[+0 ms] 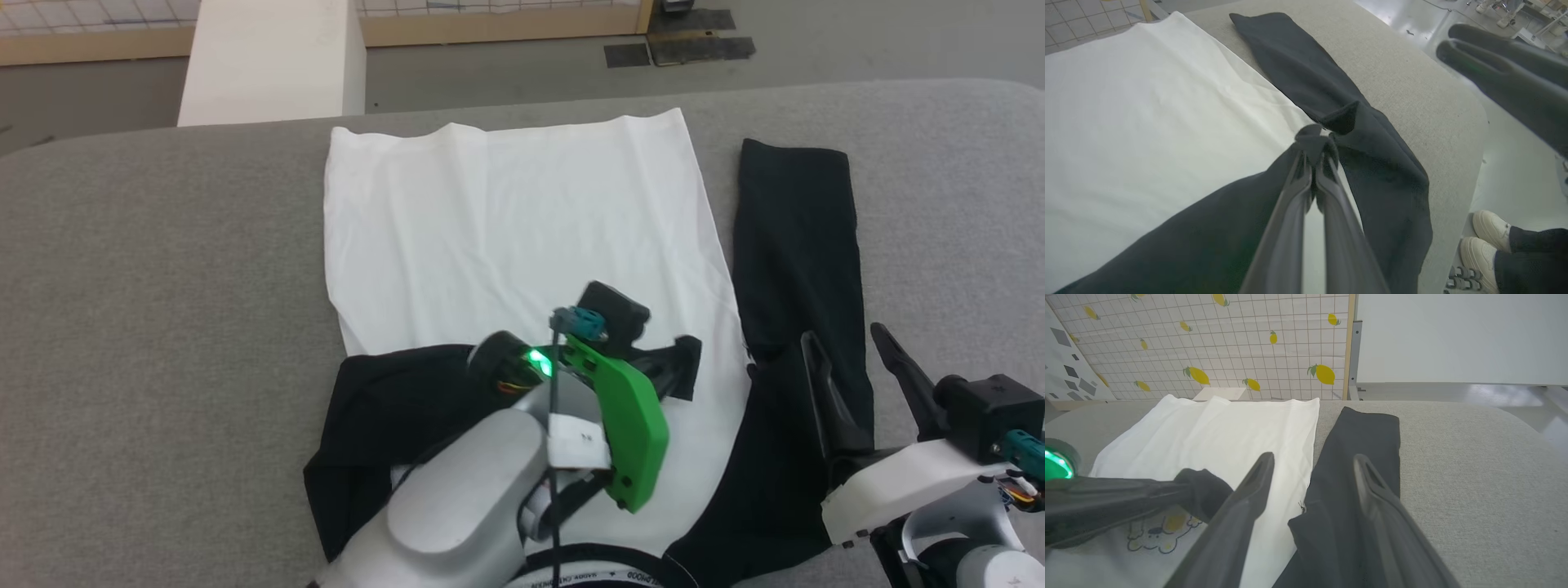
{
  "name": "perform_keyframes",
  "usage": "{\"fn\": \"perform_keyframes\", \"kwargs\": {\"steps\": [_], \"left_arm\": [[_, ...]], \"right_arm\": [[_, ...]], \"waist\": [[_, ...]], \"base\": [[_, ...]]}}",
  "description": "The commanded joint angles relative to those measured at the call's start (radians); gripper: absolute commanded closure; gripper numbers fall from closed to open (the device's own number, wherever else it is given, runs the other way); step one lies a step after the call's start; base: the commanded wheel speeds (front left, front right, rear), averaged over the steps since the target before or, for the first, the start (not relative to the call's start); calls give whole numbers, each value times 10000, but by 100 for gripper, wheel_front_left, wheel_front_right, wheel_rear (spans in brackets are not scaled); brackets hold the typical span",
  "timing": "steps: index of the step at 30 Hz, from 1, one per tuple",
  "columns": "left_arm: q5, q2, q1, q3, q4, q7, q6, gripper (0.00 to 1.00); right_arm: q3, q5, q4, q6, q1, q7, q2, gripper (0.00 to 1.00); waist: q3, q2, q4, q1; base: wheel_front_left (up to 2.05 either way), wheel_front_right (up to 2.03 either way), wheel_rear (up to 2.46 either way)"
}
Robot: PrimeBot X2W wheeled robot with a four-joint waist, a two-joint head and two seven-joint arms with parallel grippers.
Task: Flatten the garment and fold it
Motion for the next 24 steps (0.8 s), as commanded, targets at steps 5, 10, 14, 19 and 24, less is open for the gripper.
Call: {"fn": "perform_keyframes", "kwargs": {"steps": [5,10,14,19,24], "left_arm": [[-694,-65,-709,-1477,480,-575,147,100],[-1245,-66,-1106,-2890,903,-828,236,100],[-1533,-67,-1265,-3731,1449,-800,315,100],[-1686,-67,-1231,-4186,2031,-262,151,100],[-1924,-67,-1074,-4285,2482,910,63,0]], "right_arm": [[142,120,206,-15,-317,-193,36,0],[313,201,427,-15,-470,-340,50,0],[463,237,575,-15,-609,-422,57,0],[619,255,708,-15,-750,-487,62,0],[668,305,815,-15,-824,-536,65,0]], "waist": [[380,74,-403,1],[571,74,-671,1],[665,74,-892,1],[740,74,-1104,1],[764,74,-1153,1]], "base": [[0,0,0],[0,0,0],[0,0,0],[0,0,0],[0,0,0]]}}
